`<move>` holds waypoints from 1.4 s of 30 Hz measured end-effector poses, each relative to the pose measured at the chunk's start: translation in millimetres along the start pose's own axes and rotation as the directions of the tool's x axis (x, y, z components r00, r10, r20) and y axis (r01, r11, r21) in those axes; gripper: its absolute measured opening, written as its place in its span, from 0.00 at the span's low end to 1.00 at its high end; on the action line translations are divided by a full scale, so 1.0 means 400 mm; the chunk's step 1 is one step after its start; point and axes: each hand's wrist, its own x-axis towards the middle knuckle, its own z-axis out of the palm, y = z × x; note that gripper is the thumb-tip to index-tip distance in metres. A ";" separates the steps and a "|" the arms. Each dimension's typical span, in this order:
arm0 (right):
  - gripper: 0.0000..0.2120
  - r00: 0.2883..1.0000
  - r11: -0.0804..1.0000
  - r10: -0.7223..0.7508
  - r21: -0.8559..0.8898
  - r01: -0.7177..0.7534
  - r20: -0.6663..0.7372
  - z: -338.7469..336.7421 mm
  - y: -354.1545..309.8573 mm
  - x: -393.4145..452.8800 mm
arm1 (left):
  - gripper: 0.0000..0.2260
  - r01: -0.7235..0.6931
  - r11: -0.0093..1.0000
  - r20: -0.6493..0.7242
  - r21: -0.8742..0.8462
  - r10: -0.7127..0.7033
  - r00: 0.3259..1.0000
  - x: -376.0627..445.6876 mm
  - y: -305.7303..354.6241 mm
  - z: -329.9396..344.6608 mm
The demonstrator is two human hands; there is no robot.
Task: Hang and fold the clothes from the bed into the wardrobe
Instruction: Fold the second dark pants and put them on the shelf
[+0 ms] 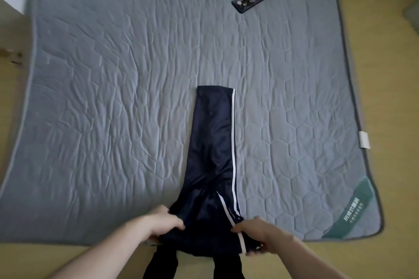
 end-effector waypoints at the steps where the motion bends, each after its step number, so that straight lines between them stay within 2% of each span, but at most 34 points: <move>1: 0.17 0.999 0.999 -0.037 0.021 0.038 -0.032 -0.025 -0.039 -0.015 | 0.31 -0.049 0.998 -0.063 -0.040 0.046 0.997 -0.016 0.035 -0.027; 3: 0.16 0.988 0.989 -0.113 0.080 0.122 -0.101 -0.078 -0.128 -0.046 | 0.31 -0.157 0.984 -0.201 -0.087 0.136 0.970 -0.038 0.113 -0.081; 5: 0.12 0.968 0.964 -0.185 0.158 0.211 -0.167 -0.132 -0.222 -0.074 | 0.26 -0.268 0.951 -0.299 -0.156 0.214 0.930 -0.039 0.191 -0.135; 7: 0.10 0.950 0.927 -0.222 0.254 0.275 -0.218 -0.185 -0.308 -0.096 | 0.14 -0.342 0.882 -0.317 -0.326 0.239 0.918 -0.033 0.266 -0.185; 9: 0.09 0.936 0.871 -0.241 0.368 0.325 -0.256 -0.234 -0.388 -0.110 | 0.08 -0.357 0.812 -0.291 -0.462 0.242 0.926 -0.037 0.337 -0.237; 13: 0.08 0.895 0.714 -0.306 0.544 0.441 -0.325 -0.312 -0.536 -0.116 | 0.08 -0.422 0.647 -0.346 -0.635 0.250 0.904 -0.014 0.470 -0.338; 16: 0.12 0.846 0.598 -0.395 0.599 0.532 -0.358 -0.344 -0.623 -0.103 | 0.14 -0.469 0.566 -0.390 -0.678 0.263 0.882 0.033 0.543 -0.394; 18: 0.13 0.827 0.593 -0.415 0.577 0.561 -0.378 -0.346 -0.653 -0.078 | 0.19 -0.498 0.613 -0.452 -0.614 0.244 0.858 0.077 0.572 -0.412; 20: 0.19 0.831 0.629 -0.390 0.544 0.556 -0.398 -0.327 -0.653 -0.030 | 0.26 -0.492 0.725 -0.523 -0.483 0.212 0.825 0.118 0.581 -0.415; 22: 0.28 0.838 0.705 -0.338 0.474 0.527 -0.428 -0.293 -0.621 0.031 | 0.30 -0.447 0.882 -0.611 -0.147 0.274 0.742 0.149 0.584 -0.413; 23: 0.32 0.838 0.760 -0.308 0.414 0.501 -0.451 -0.273 -0.593 0.065 | 0.31 -0.422 0.906 -0.626 0.039 0.351 0.696 0.160 0.594 -0.415; 24: 0.36 0.833 0.811 -0.280 0.346 0.471 -0.477 -0.251 -0.560 0.094 | 0.31 -0.420 0.891 -0.628 0.171 0.427 0.650 0.169 0.611 -0.421; 27: 0.43 0.795 0.889 -0.253 0.191 0.416 -0.552 -0.179 -0.460 0.173 | 0.33 -0.421 0.820 -0.627 0.388 0.570 0.531 0.181 0.707 -0.459; 29: 0.47 0.790 0.901 -0.261 0.154 0.406 -0.555 -0.129 -0.405 0.219 | 0.36 -0.414 0.774 -0.617 0.478 0.632 0.469 0.188 0.783 -0.483; 30: 0.48 0.806 0.898 -0.241 0.191 0.396 -0.540 -0.106 -0.382 0.241 | 0.38 -0.412 0.754 -0.599 0.512 0.657 0.457 0.196 0.818 -0.488; 32: 0.43 0.852 0.851 -0.149 0.374 0.369 -0.503 -0.063 -0.350 0.287 | 0.45 -0.403 0.722 -0.541 0.562 0.690 0.482 0.217 0.872 -0.487; 34: 0.29 0.901 0.766 -0.100 0.545 0.341 -0.423 -0.029 -0.341 0.319 | 0.51 -0.385 0.713 -0.482 0.586 0.689 0.542 0.248 0.905 -0.482; 36: 0.21 0.918 0.677 -0.178 0.633 0.376 -0.355 -0.011 -0.351 0.358 | 0.56 -0.355 0.729 -0.449 0.585 0.656 0.607 0.283 0.925 -0.480; 39: 0.15 0.906 0.545 -0.244 0.724 0.423 -0.346 -0.014 -0.370 0.403 | 0.57 -0.313 0.728 -0.390 0.610 0.620 0.681 0.340 0.932 -0.472; 42: 0.13 0.903 0.475 -0.213 0.768 0.430 -0.373 -0.051 -0.346 0.431 | 0.53 -0.280 0.745 -0.403 0.605 0.590 0.700 0.404 0.892 -0.445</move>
